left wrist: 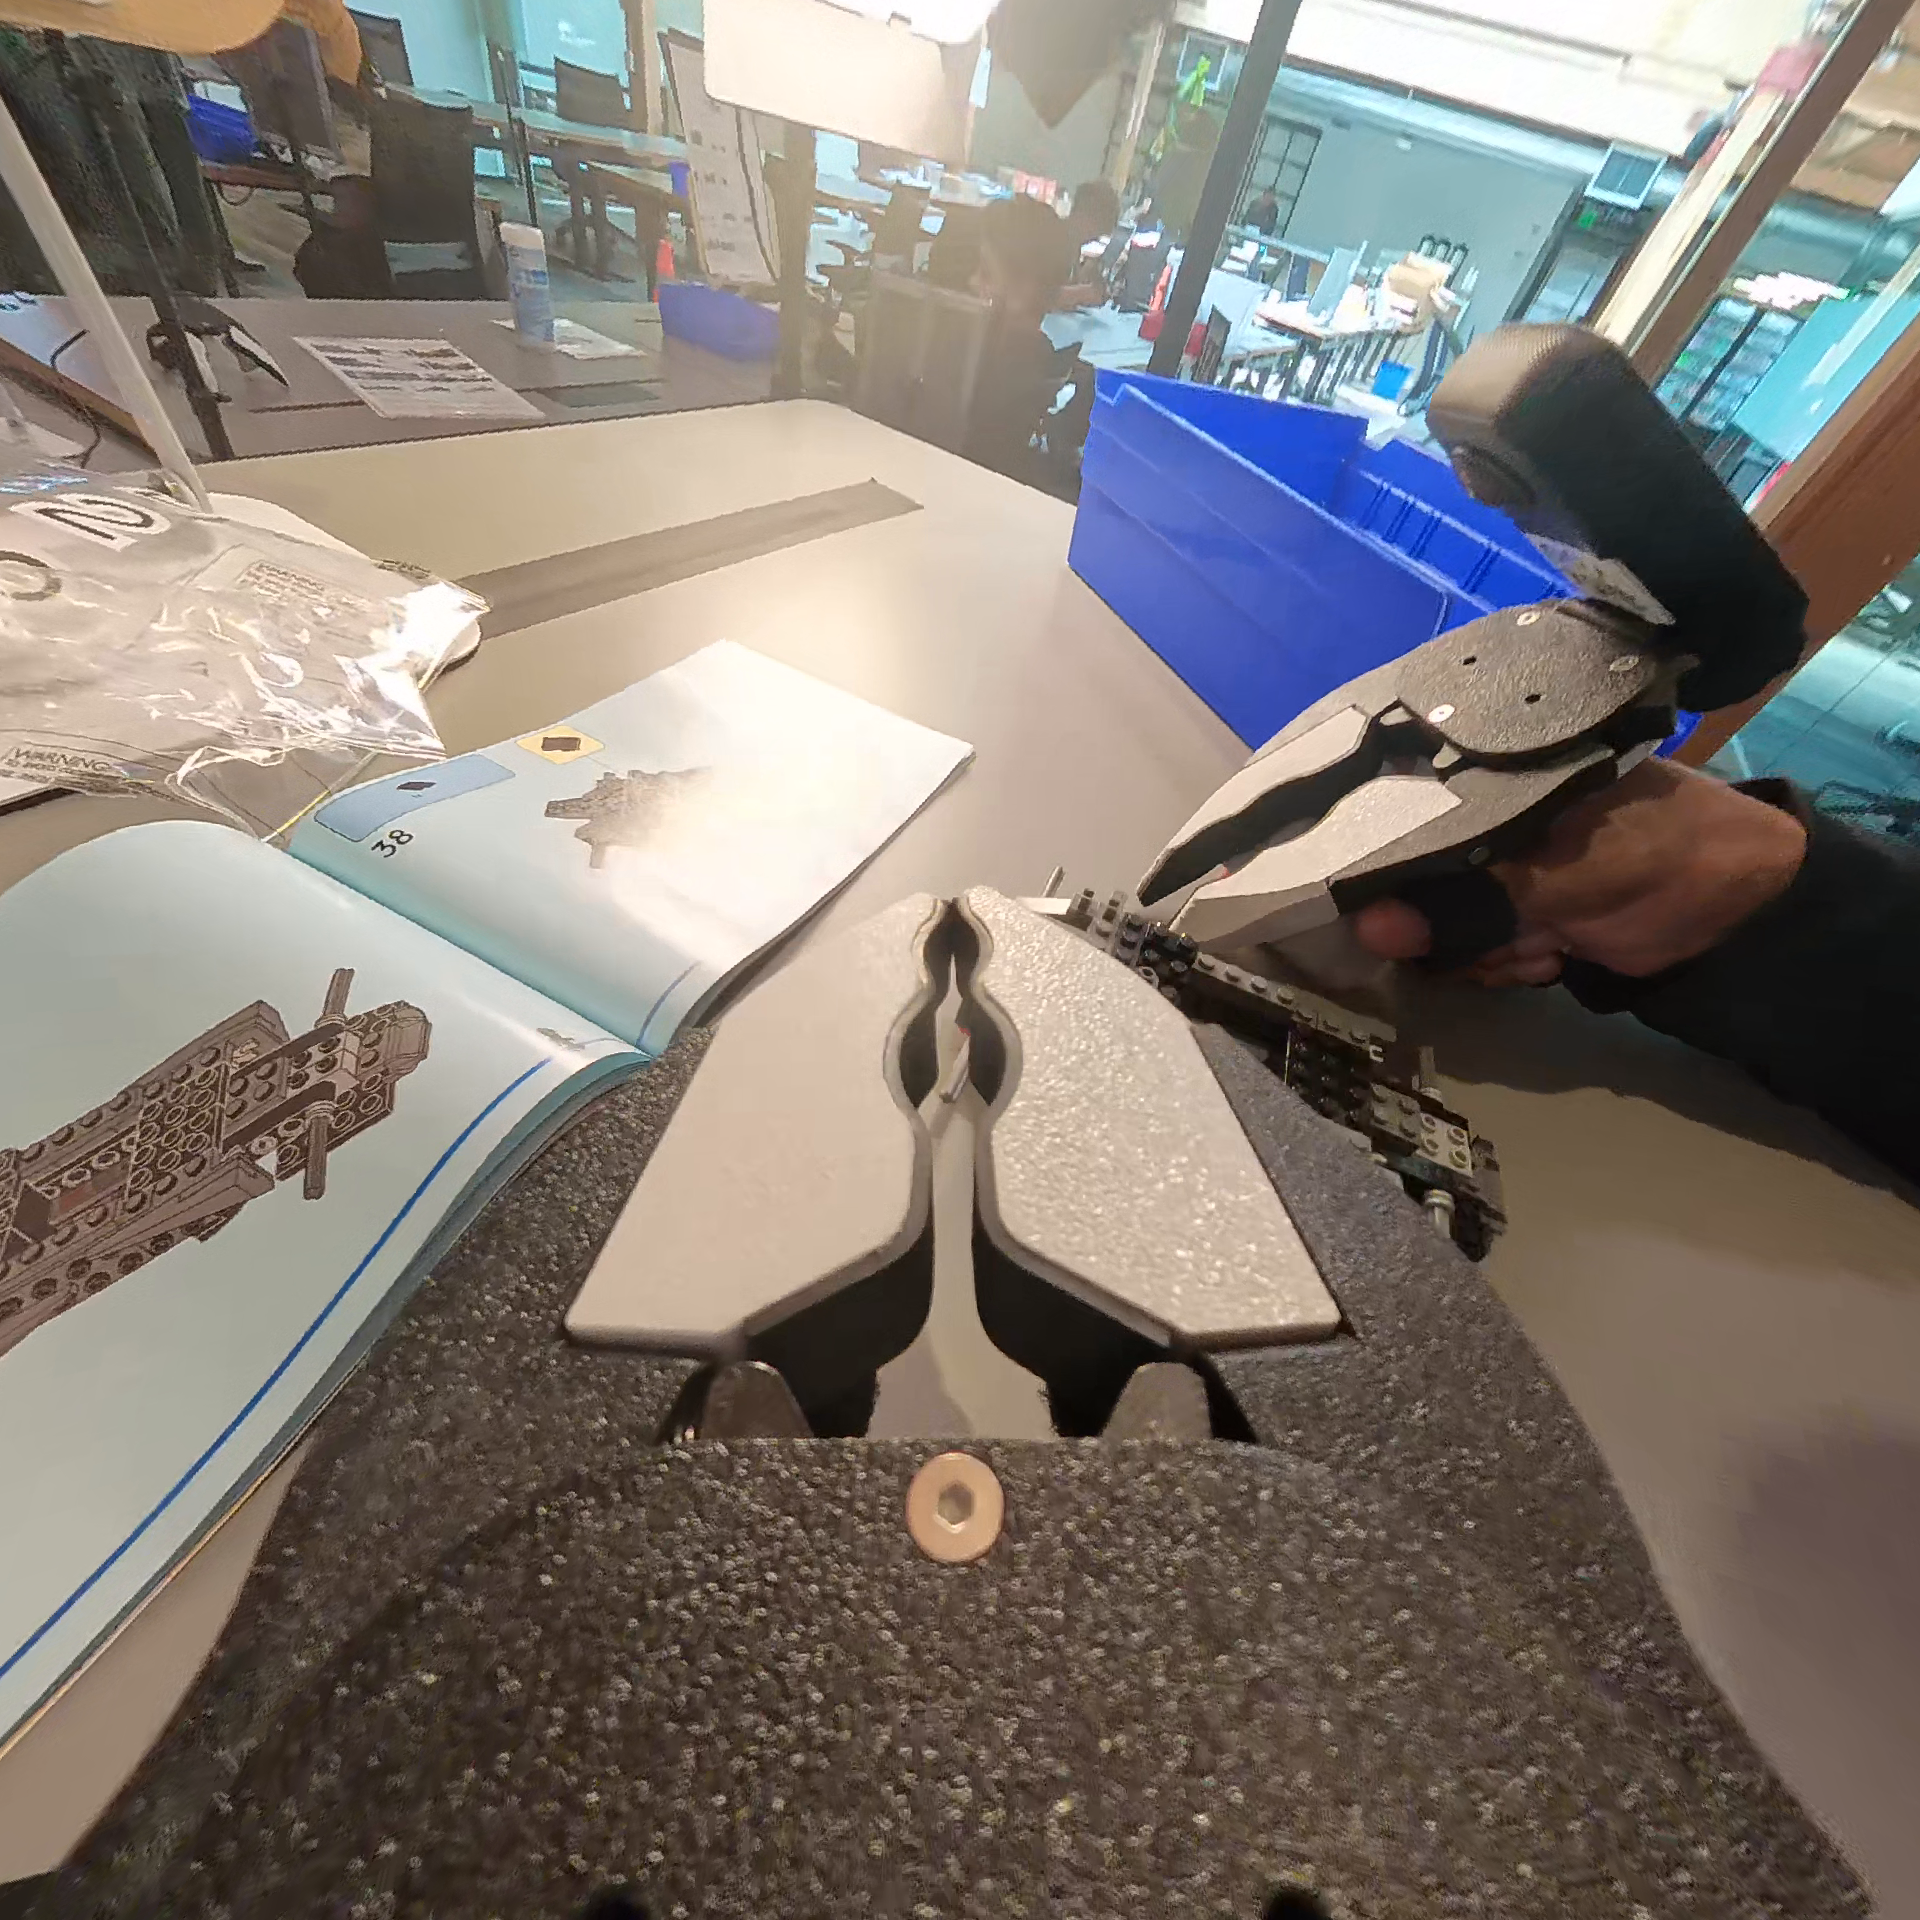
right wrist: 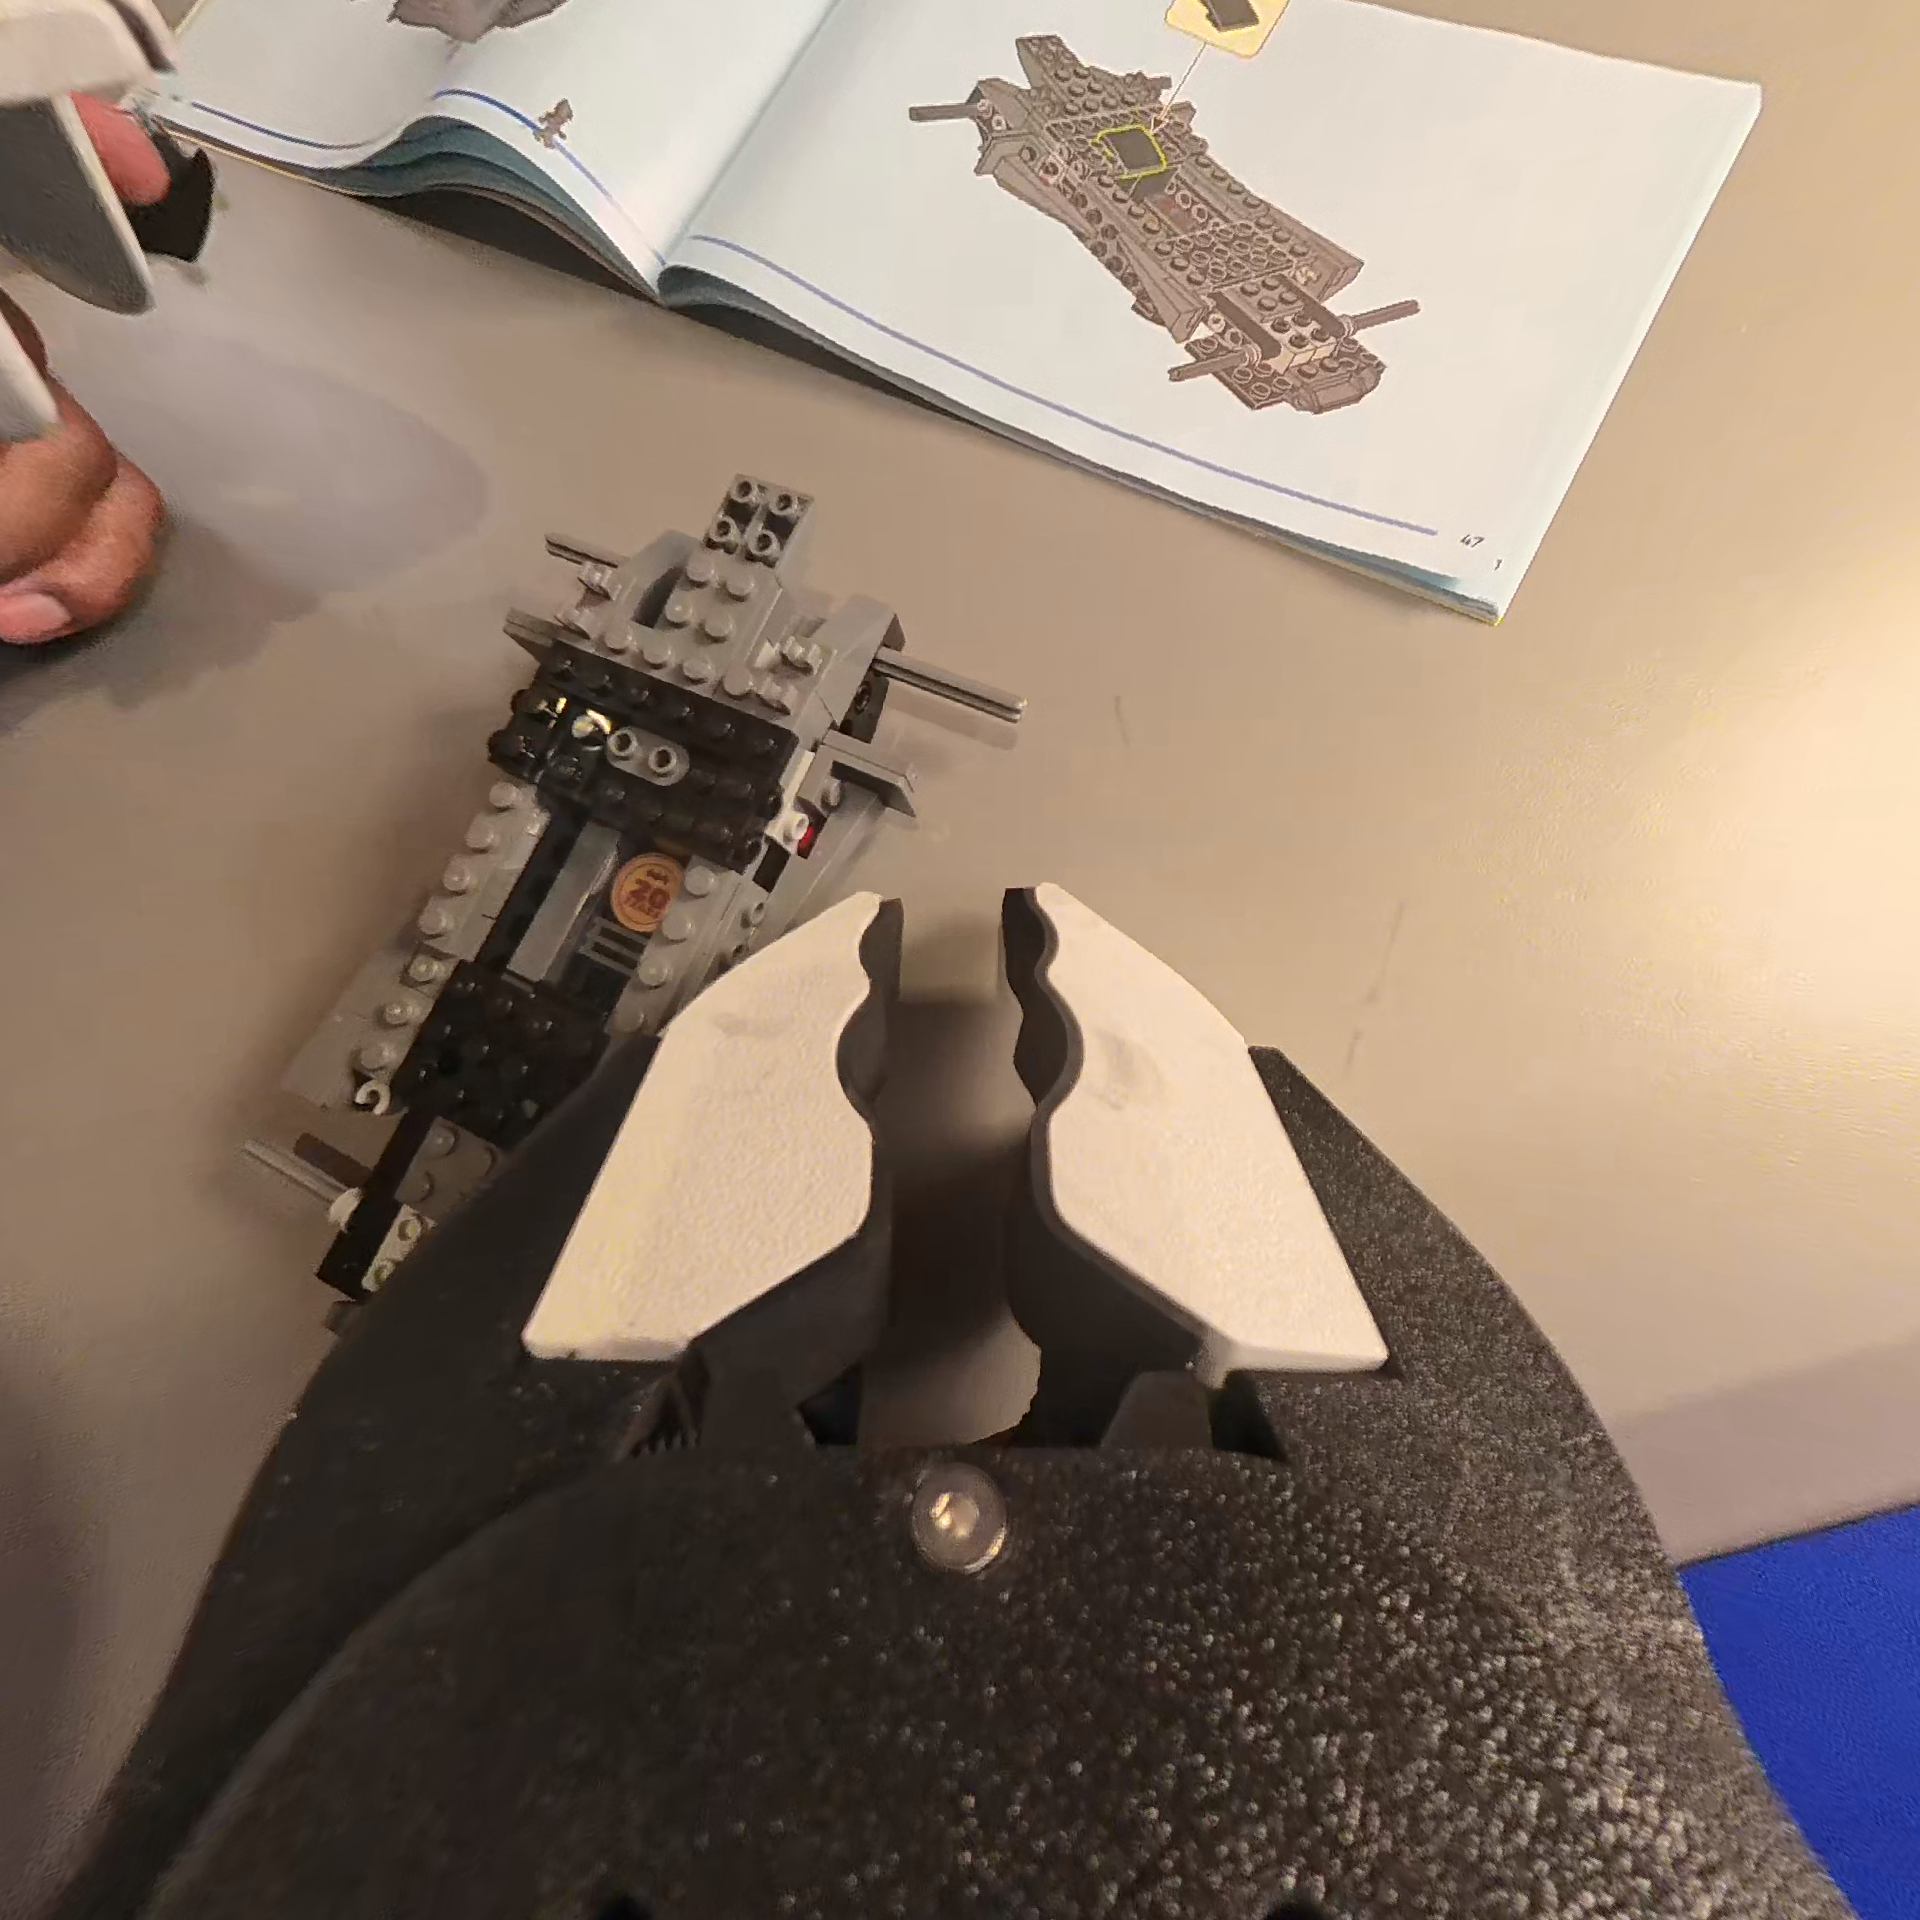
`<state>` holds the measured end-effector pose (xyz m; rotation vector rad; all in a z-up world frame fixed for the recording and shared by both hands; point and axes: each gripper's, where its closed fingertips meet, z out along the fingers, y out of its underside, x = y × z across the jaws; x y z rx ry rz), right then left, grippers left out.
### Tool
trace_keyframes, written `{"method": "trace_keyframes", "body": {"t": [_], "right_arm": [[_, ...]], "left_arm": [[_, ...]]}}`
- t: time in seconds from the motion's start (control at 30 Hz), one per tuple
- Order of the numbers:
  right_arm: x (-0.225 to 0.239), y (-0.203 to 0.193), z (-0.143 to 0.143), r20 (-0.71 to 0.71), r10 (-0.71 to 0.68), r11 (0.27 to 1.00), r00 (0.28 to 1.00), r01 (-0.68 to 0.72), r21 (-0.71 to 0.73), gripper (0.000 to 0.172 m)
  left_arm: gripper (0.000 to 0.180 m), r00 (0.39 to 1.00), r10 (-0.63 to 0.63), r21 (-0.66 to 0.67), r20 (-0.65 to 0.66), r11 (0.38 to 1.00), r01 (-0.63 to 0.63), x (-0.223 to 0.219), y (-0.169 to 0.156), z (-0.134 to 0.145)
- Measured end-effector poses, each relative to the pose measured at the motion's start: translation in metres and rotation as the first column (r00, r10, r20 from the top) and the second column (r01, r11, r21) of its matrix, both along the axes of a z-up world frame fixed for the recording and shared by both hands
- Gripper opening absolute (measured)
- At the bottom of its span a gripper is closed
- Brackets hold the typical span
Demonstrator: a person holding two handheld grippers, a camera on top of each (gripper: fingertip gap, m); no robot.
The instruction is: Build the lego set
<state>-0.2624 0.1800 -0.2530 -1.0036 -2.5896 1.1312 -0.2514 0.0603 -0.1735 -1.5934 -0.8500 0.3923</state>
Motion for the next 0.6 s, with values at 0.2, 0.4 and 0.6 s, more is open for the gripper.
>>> {"method": "trace_keyframes", "body": {"t": [0.2, 0.4, 0.6], "right_arm": [[0.001, 0.0, -0.001, -0.021, 0.002, 1.0, 1.0, -0.002, 0.028, 0.02], [0.0, 0.0, -0.002, -0.028, -0.002, 0.999, 1.0, 0.003, 0.043, 0.016], [0.003, -0.002, -0.001, -0.048, 0.018, 0.999, 0.999, -0.016, 0.048, 0.022]], "left_arm": [[0.0, 0.999, -0.033, -0.063, 0.018, 0.997, 0.034, 0.005, 0.008, -0.007], [0.0, 0.983, -0.082, -0.023, 0.166, 0.996, 0.087, 0.008, 0.012, -0.021], [0.0, 0.976, -0.098, -0.046, 0.195, 0.993, 0.108, 0.009, 0.017, -0.026]]}}
